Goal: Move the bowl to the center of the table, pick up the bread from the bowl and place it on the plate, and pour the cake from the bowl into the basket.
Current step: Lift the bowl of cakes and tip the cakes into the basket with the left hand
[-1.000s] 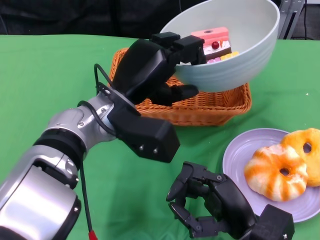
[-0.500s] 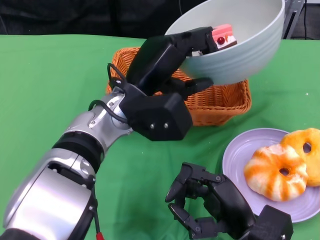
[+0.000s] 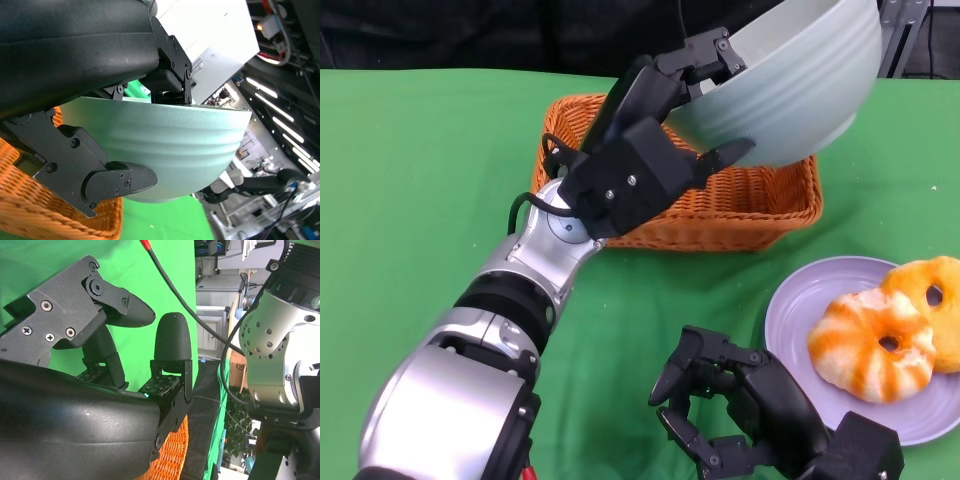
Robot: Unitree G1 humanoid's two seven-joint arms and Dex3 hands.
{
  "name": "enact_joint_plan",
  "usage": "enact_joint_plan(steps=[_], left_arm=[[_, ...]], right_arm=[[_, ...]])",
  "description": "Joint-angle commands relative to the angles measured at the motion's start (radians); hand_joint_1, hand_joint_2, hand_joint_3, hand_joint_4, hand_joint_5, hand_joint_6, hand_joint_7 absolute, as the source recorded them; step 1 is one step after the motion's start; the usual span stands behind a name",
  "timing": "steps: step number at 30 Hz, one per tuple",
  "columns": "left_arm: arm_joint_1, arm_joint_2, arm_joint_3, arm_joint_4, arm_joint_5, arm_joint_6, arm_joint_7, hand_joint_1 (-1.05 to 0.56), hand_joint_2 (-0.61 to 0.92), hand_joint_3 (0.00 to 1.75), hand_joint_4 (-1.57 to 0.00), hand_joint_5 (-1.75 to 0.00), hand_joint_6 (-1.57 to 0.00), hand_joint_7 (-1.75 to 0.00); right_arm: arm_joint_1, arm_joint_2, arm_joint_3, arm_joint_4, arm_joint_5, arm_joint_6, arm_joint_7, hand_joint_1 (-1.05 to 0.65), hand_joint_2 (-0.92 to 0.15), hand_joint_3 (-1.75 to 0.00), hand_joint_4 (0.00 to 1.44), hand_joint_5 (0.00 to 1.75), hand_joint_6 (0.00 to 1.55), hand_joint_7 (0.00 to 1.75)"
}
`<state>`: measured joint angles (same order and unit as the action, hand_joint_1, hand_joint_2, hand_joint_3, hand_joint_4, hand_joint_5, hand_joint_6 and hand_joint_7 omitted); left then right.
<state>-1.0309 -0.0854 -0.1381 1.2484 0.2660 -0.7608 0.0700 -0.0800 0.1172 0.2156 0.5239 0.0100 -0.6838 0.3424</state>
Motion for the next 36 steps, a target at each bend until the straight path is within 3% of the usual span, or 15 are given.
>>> enact_joint_plan(steps=[1, 9, 13, 20, 36], left_arm=[[0.010, -0.001, 0.024, -0.007, -0.026, 0.004, -0.006, -0.08, 0.68, 0.99, -0.72, -1.75, -0.59, -1.66], [0.011, -0.033, 0.099, -0.016, -0.112, 0.070, -0.083, -0.14, 0.69, 0.98, -0.77, -1.75, -0.60, -1.66], [0.002, -0.070, 0.184, -0.021, -0.219, 0.158, -0.149, -0.15, 0.66, 0.99, -0.79, -1.75, -0.63, -1.64], [-0.013, -0.103, 0.277, -0.046, -0.342, 0.283, -0.218, -0.14, 0.56, 1.11, -0.68, -1.73, -0.68, -1.51], [-0.047, -0.117, 0.384, -0.102, -0.505, 0.512, -0.303, -0.07, 0.50, 1.24, -0.80, -1.63, -0.76, -1.48]], right_arm=[[-0.001, -0.007, -0.002, 0.003, 0.000, -0.015, -0.005, -0.23, -0.46, -1.07, 0.70, 1.74, 0.62, 1.44], [-0.007, -0.006, -0.003, 0.018, 0.002, -0.030, -0.003, -0.25, -0.47, -1.06, 0.69, 1.75, 0.62, 1.45], [-0.013, -0.007, -0.005, 0.024, -0.002, -0.035, -0.007, -0.24, -0.46, -1.06, 0.70, 1.74, 0.62, 1.45], [-0.020, -0.008, -0.007, 0.039, -0.001, -0.049, -0.003, -0.28, -0.45, -1.06, 0.71, 1.72, 0.62, 1.44], [-0.021, -0.001, -0.017, 0.056, 0.027, -0.050, 0.033, -0.27, -0.49, -0.99, 0.70, 1.72, 0.62, 1.43]])
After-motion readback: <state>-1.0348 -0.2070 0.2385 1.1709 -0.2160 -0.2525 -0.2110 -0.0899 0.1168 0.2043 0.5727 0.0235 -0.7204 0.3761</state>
